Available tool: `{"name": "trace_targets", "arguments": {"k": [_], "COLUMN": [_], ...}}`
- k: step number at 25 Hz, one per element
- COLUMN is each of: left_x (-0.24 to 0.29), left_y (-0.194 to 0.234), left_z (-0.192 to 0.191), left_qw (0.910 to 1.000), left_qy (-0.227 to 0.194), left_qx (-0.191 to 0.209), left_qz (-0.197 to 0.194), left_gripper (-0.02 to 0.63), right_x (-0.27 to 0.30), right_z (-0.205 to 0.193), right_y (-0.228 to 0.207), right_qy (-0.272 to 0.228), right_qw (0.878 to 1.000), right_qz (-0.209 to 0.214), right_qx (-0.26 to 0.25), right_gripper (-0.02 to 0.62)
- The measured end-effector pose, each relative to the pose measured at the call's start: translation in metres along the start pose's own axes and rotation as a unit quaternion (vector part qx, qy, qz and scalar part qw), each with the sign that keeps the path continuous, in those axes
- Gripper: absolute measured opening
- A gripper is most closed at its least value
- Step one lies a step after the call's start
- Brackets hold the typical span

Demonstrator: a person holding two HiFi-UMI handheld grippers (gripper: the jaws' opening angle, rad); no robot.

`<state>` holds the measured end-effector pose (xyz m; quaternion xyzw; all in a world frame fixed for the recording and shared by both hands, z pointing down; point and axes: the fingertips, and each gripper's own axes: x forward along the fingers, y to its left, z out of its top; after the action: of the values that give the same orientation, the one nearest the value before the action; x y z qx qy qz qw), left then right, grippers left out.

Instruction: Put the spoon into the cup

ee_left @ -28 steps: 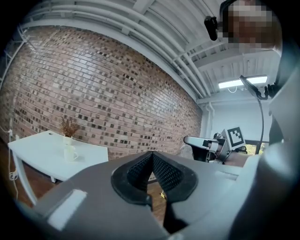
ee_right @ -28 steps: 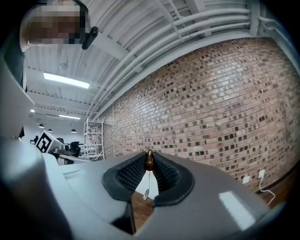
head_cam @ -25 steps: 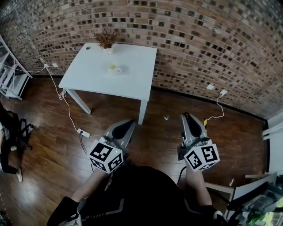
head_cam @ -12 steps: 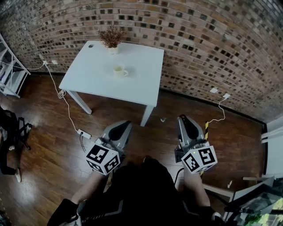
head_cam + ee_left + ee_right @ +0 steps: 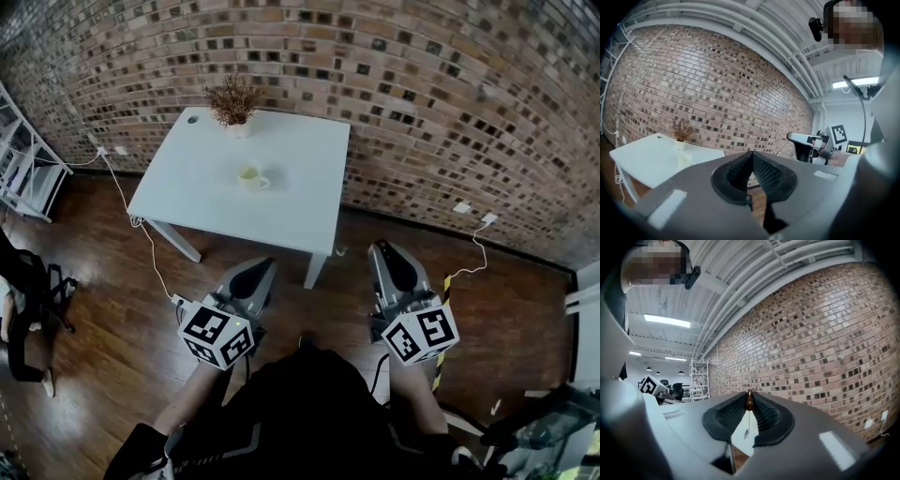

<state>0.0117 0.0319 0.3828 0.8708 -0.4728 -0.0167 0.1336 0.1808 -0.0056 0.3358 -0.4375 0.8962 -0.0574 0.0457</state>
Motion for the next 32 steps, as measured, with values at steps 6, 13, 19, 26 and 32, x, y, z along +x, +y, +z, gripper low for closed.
{"name": "trace_targets", "arguments": {"k": [6, 13, 19, 26, 32], "left_x": [0.029, 0.047, 0.058, 0.07, 0.069], "left_y": [0.018, 0.031, 0.051, 0.093, 0.15], "left_z": [0.013, 0.013, 0.016, 0.028, 0.042], "left_qw": [0.9998, 0.999, 0.9991, 0.9997, 0.9994], "left_qy": [-0.001, 0.012, 0.017, 0.021, 0.026], "left_qx": [0.007, 0.014, 0.011, 0.014, 0.012], "left_qz": [0.018, 0.041, 0.036, -0.002, -0.018], "left_gripper": [-0.006, -0.006, -0.006, -0.006, -0.006], "right_x": [0.029, 0.05, 0.07, 0.107, 0.147], "right_z": [0.003, 0.003, 0.001, -0.005, -0.004], "right_y": [-0.028, -0.047, -0.057, -0.043, -0.025], "right_qy": [-0.001, -0.002, 0.001, 0.007, 0.001], "right_qw": [1.0, 0.999, 1.0, 1.0, 0.999], "right_qz": [0.012, 0.028, 0.012, -0.019, -0.044], "right_qx": [0.004, 0.022, 0.015, 0.009, 0.019], "right_gripper": [0.048, 0.048, 0.048, 0.048, 0.048]}}
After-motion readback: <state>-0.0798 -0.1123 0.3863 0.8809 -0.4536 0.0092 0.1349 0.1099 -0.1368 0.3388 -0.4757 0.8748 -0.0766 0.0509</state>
